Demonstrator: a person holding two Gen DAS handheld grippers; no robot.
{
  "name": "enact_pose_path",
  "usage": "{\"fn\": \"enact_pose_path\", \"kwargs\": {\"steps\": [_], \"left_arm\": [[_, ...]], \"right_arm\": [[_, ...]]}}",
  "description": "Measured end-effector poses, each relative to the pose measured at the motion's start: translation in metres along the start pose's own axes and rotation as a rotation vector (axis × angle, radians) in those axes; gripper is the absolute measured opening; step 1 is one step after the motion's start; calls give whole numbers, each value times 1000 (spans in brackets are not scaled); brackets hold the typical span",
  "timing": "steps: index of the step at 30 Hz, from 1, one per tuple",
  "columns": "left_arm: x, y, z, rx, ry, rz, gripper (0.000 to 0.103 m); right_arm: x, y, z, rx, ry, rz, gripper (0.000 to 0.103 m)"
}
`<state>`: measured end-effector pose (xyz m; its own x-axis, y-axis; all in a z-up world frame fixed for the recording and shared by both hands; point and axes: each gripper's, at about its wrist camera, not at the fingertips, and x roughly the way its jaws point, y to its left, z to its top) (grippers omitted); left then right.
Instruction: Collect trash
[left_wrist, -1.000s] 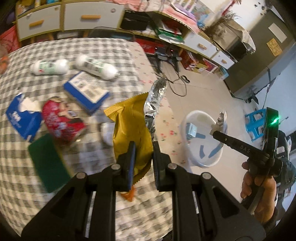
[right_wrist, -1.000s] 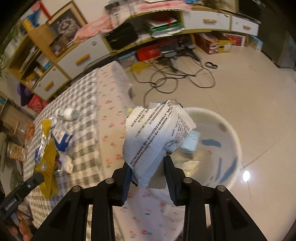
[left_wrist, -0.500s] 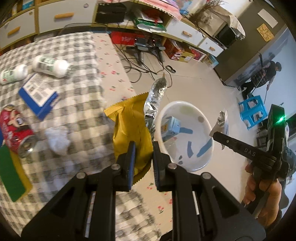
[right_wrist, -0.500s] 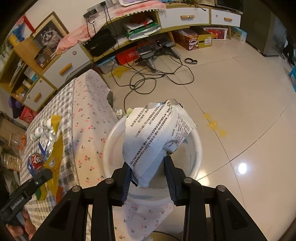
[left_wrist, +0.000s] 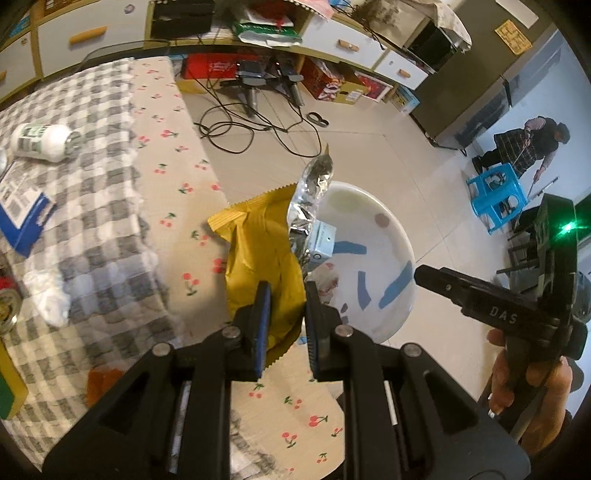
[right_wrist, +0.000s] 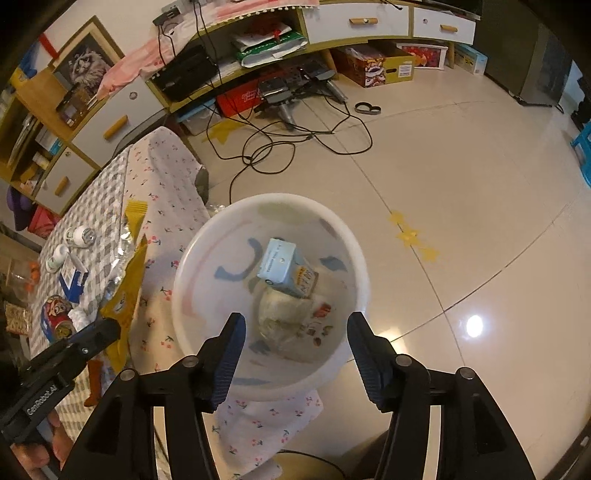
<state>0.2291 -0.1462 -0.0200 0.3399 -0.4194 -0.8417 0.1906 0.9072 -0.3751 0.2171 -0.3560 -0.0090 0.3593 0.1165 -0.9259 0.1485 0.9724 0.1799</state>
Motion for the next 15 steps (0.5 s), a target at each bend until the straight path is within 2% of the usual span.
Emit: {"fn": "enact_pose_path", "kwargs": {"steps": [6, 15], "left_arm": [[11, -15, 2, 52, -3, -16, 19], [25, -32, 7, 138, -45, 8, 21]], "right_arm": [[-10, -21, -6, 5, -15, -22, 59], [-24, -61, -15, 47, -39, -52, 60]]}}
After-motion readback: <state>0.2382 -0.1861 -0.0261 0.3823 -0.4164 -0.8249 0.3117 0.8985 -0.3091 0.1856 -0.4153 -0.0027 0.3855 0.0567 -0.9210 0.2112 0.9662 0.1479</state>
